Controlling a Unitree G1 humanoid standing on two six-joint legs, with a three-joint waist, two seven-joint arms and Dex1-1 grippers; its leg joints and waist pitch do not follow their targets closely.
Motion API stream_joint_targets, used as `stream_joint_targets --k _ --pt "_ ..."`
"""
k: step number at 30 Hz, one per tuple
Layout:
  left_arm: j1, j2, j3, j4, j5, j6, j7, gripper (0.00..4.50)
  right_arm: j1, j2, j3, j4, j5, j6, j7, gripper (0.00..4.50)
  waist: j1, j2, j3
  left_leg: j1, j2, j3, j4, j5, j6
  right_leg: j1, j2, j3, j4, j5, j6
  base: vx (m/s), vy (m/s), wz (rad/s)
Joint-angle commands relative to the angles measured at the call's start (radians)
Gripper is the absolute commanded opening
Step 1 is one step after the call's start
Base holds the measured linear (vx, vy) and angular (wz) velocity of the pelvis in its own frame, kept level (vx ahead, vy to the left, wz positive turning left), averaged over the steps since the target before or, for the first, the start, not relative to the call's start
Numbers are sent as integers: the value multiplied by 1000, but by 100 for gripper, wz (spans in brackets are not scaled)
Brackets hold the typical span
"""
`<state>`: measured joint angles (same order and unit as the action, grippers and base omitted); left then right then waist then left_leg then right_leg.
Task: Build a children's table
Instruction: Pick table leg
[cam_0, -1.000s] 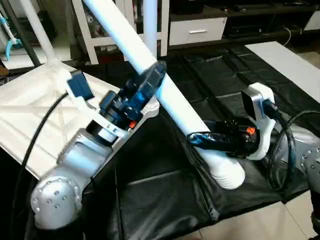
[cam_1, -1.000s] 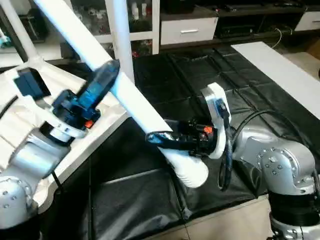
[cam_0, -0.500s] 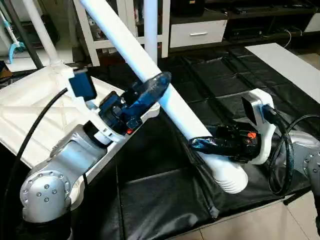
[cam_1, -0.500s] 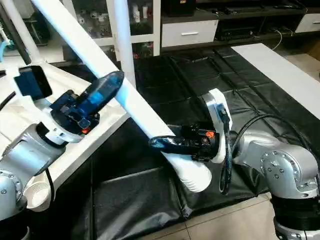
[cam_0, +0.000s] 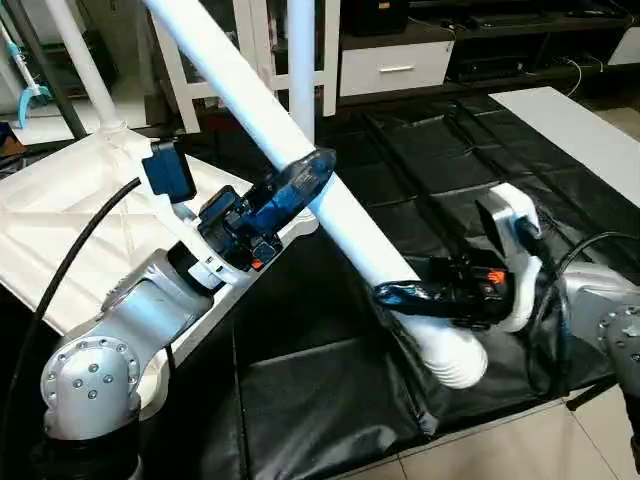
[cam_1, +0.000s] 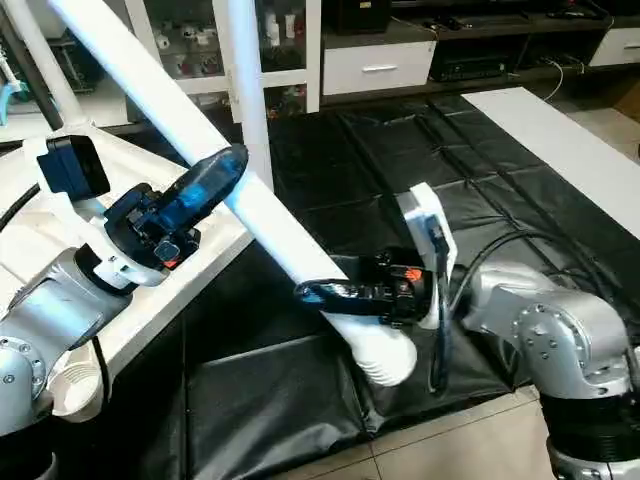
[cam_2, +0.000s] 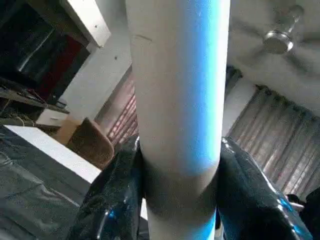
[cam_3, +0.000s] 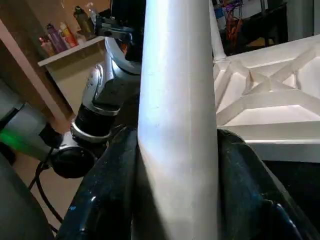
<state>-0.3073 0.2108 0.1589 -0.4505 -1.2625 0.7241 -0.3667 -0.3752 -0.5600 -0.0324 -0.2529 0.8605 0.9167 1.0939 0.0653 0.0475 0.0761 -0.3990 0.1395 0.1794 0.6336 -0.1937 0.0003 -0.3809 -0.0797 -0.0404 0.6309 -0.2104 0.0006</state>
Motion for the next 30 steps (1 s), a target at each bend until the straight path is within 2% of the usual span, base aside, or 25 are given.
stream_joint_targets --k 1,4,5,7,10,11,14,15,16,19,20,21,24,26,28,29,30 --pt "-21 7 0 -1 4 -9 -2 177 -6 -6 11 16 -25 -4 -24 178 5 -6 -76 31 77 -34 -84 -146 -28 33 -65 39 -70 -161 -205 0 0 0" --pt "-25 7 0 3 10 -15 5 172 -4 -9 17 15 -41 -17 -24 178 5 -6 -75 31 77 -34 -84 -154 -27 34 -64 39 -70 -167 -207 0 0 0" --pt "-25 7 0 3 10 -15 6 172 -4 -9 17 15 -42 -18 -24 213 5 -6 -76 32 76 -34 -83 -154 -27 34 -65 39 -70 -167 -208 0 0 0" --pt "-28 10 -1 5 18 -16 11 172 -4 -9 19 17 -47 -23 -23 248 5 -6 -75 32 77 -34 -85 -155 -28 34 -64 39 -70 -166 -208 0 0 0" --pt "-38 12 0 15 35 -19 33 171 -9 -8 22 29 -50 -33 -21 257 3 -6 -74 32 76 -34 -84 -157 -31 33 -65 39 -71 -170 -209 0 0 0" --pt "-46 18 -5 23 61 -17 56 168 -13 -8 24 35 -58 -43 -23 286 3 -9 -75 33 76 -33 -83 -158 -31 33 -64 39 -72 -171 -209 0 0 0" --pt "-81 36 -15 49 130 4 152 167 -33 -12 25 52 -89 -77 -35 296 3 -9 -74 36 76 -33 -83 -168 -36 29 -63 40 -71 -181 -200 0 0 0" --pt "-95 44 -20 58 153 16 185 167 -43 -13 24 61 -101 -86 -43 304 2 -10 -73 33 77 -35 -84 -166 -36 33 -65 40 -71 -184 -201 0 0 0" --pt "-123 55 -26 76 192 40 254 167 -62 -18 24 74 -114 -90 -53 330 0 -11 -74 34 75 -35 -82 -162 -38 32 -63 39 -69 -180 -198 0 0 0" --pt "-142 62 -30 87 209 56 285 167 -76 -31 32 74 -125 -91 -47 339 -1 -12 -71 32 73 -36 -81 -180 -29 34 -65 41 -76 -221 -181 0 0 0" --pt "-156 73 -39 91 239 70 310 167 -85 -44 47 73 -146 -101 -40 339 -1 -17 -72 32 75 -35 -82 -177 -28 35 -66 41 -78 -224 -179 0 0 0" --pt "-156 73 -39 91 239 70 310 167 -85 -44 47 73 -146 -101 -40 339 1 -13 -75 33 76 -36 -81 -159 -30 34 -65 40 -74 -203 -181 0 0 0" --pt "-195 123 -101 79 331 119 334 167 -137 -76 150 96 -298 -179 -55 339 -2 -16 -75 31 75 -36 -79 -148 -24 30 -63 39 -71 -183 -189 0 0 0" --pt "-204 127 -116 73 345 128 336 167 -154 -71 181 115 -351 -210 -83 339 -3 -19 -73 29 76 -35 -79 -161 -32 30 -68 41 -73 -205 -198 0 0 0" --pt "-208 129 -122 73 349 130 342 167 -159 -66 188 124 -366 -219 -93 339 -1 -16 -75 30 76 -35 -78 -158 -27 29 -67 41 -71 -182 -211 0 0 0" --pt "-215 129 -128 68 348 134 345 167 -165 -55 197 139 -382 -233 -104 339 -2 -20 -75 30 76 -33 -77 -156 -25 28 -66 41 -71 -173 -215 0 0 0" --pt "-223 128 -134 62 340 139 349 167 -170 -46 204 155 -392 -247 -106 339 -2 -18 -75 30 75 -34 -77 -153 -23 29 -66 41 -69 -165 -219 0 0 0"
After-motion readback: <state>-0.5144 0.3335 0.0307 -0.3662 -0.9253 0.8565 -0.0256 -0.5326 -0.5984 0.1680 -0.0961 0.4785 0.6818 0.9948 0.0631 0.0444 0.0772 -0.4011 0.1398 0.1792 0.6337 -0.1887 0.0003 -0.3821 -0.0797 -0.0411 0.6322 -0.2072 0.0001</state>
